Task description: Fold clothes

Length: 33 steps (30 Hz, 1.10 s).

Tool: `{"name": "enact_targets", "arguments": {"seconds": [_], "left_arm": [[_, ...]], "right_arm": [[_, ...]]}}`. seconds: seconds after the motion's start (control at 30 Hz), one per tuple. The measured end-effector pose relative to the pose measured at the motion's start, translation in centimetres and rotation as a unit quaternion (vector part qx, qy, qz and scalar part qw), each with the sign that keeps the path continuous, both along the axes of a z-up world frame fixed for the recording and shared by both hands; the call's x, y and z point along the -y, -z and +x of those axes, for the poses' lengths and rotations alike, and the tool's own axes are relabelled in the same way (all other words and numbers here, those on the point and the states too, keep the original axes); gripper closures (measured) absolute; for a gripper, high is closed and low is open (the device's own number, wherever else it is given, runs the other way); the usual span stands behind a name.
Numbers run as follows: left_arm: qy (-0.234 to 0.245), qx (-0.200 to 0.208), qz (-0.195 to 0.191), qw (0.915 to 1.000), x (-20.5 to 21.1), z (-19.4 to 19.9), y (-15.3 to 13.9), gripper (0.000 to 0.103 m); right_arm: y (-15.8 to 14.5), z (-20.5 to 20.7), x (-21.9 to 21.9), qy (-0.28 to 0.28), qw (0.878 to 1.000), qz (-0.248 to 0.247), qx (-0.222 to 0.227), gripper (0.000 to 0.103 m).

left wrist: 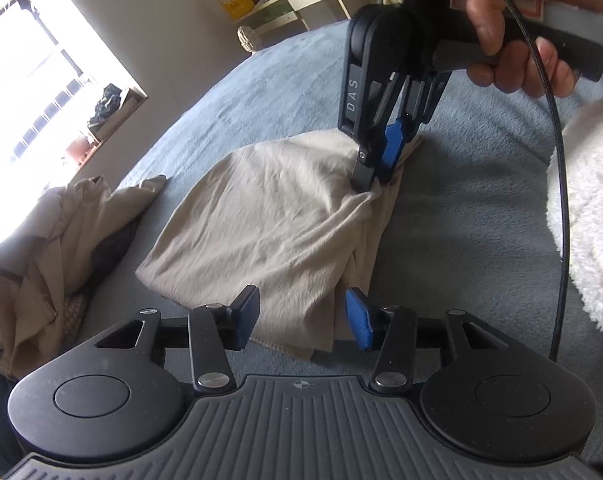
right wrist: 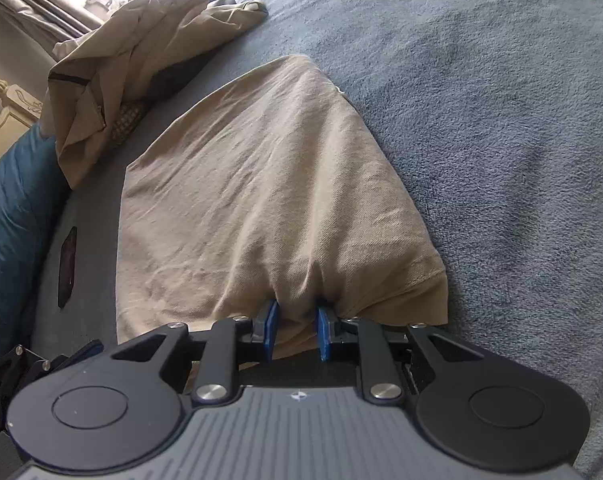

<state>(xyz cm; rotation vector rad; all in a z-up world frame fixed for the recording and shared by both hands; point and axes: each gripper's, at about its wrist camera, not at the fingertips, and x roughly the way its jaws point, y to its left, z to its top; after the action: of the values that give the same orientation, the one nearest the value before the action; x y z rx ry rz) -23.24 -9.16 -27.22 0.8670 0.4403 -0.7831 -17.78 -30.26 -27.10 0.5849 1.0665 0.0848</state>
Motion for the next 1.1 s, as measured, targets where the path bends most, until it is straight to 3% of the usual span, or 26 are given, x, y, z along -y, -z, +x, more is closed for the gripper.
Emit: {"name": "enact_targets", "arguments": {"seconds": [0.17,0.27,0.47,0.67,0.77,0.9,1.03,1.1], "left_arm": [[-0.027,0.025,0.042,0.9984,0.4,1.1,1.6,0.055],[-0.055,-0.001,0.028,0.9981,-0.5,2.7,1.5,0.046],[-0.06,-0.043,0.01,0.9972,-1.5,3.1,0.0,0.045],[-0.081,-0.103,-0.046,0.9903,-4.0,4.0,-3.0,0.041],[-0.115,-0.09,-0.094,0.9849,-5.0,4.6,-4.8,0.032],[-0.141,-0.111,-0.155,0.9715,-4.8,6.3,-6.1,0.032],[-0.14,-0.126,-0.179,0.9656,-2.7,7.3,-5.9,0.035],[-0.129,-0.136,-0.18,0.9656,-1.5,7.3,-5.4,0.042]], "right_arm": [[0.0,0.2,-0.1,-0.004,1.0,-0.003,-0.004,0.082],[-0.1,0.3,-0.2,-0.008,1.0,-0.006,-0.005,0.082],[0.0,0.4,-0.5,-0.013,1.0,-0.012,-0.003,0.082],[0.0,0.3,-0.6,-0.016,1.0,-0.016,0.002,0.081],[0.1,0.2,-0.6,-0.014,1.0,-0.016,0.004,0.081],[0.0,0.4,-0.8,-0.017,1.0,-0.022,0.002,0.081],[0.0,0.4,-0.7,-0.019,1.0,-0.022,0.003,0.081],[-0.1,0.4,-0.8,-0.019,1.0,-0.022,0.002,0.081]]}}
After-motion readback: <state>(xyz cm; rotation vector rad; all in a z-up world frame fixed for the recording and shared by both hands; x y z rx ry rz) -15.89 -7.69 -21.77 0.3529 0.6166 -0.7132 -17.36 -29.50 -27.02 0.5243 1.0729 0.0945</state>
